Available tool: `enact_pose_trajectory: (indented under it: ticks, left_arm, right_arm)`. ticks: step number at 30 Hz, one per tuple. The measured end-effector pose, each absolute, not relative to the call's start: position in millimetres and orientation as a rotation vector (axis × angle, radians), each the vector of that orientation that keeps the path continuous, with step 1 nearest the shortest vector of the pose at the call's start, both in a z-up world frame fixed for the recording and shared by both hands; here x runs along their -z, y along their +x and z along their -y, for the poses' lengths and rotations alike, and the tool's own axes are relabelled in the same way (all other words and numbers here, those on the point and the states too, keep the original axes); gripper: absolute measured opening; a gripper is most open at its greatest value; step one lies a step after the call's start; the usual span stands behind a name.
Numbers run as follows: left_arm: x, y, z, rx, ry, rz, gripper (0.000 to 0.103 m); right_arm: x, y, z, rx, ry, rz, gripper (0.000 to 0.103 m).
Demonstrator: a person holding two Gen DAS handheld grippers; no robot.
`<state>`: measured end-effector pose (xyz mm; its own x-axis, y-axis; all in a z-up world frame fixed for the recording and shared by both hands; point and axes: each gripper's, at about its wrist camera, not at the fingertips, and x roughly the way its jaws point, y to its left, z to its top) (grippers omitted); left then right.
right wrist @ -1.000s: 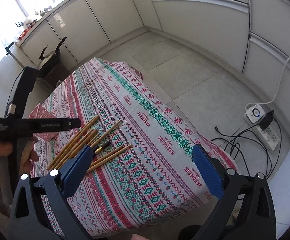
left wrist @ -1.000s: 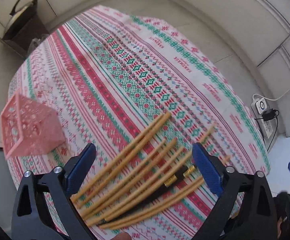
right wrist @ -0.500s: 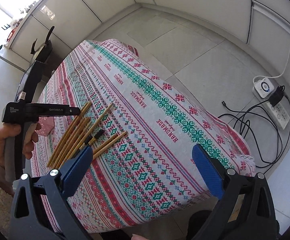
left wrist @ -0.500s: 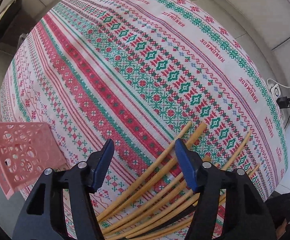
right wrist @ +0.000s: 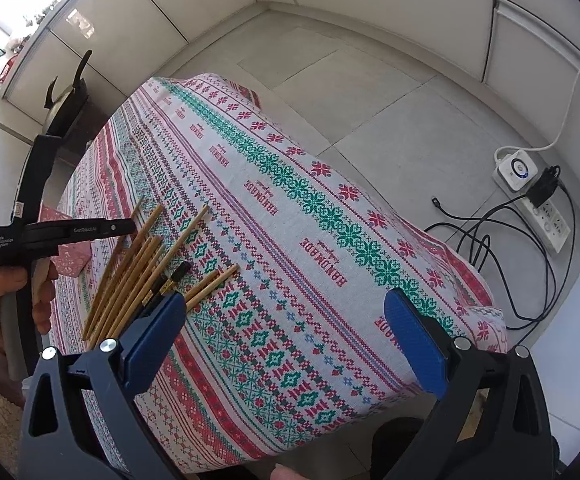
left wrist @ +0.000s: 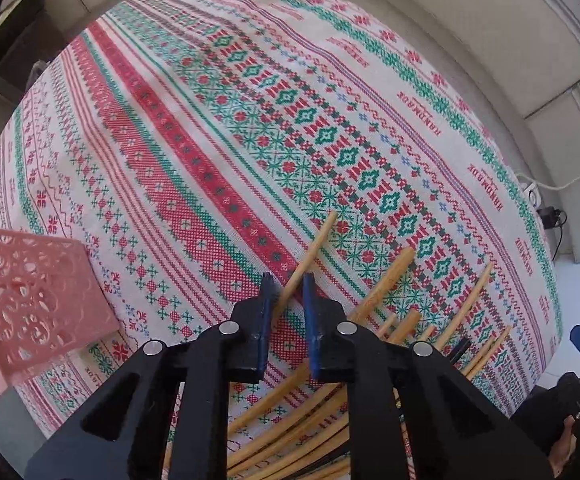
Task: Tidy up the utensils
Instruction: 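Grasp a bamboo chopstick with the left gripper while the right gripper approaches the pile, then grasp a bamboo chopstick with the right gripper while the left gripper lifts its chopstick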
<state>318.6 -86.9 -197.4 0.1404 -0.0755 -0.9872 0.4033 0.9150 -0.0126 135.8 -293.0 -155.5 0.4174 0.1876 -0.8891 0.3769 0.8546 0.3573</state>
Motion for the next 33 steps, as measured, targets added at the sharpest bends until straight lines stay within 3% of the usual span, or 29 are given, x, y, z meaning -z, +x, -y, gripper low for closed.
enact_pose_trajectory:
  ticks: [4, 8, 13, 15, 20, 33]
  left_arm:
    - [184.7, 294.1, 73.6, 0.332, 0.288, -1.290, 0.010]
    - [140.4, 255.6, 51.8, 0.317, 0.239, -1.140, 0.009]
    - [73.3, 192.4, 19.8, 0.294, 0.182, -0.953, 0.008]
    - [55.4, 174.2, 2.5, 0.288, 0.137, -0.898, 0.008]
    - [34.2, 142.5, -30.5, 0.272, 0.055, -0.791, 0.008]
    - [5.4, 124.7, -59.0, 0.314, -0.065, -0.695, 0.004]
  right_arm:
    - [159.9, 145.0, 286.0, 0.141, 0.625, -1.177, 0.093]
    - [163.7, 161.9, 275.6, 0.176, 0.687, -1.221, 0.081]
    - [175.6, 178.2, 259.9, 0.221, 0.735, -1.276, 0.055]
    - [187.5, 182.3, 255.2, 0.233, 0.799, -1.322, 0.038]
    - [191.1, 184.4, 246.8, 0.320, 0.827, -1.315, 0.018]
    - [184.8, 197.3, 209.2, 0.427, 0.571, -1.265, 0.015]
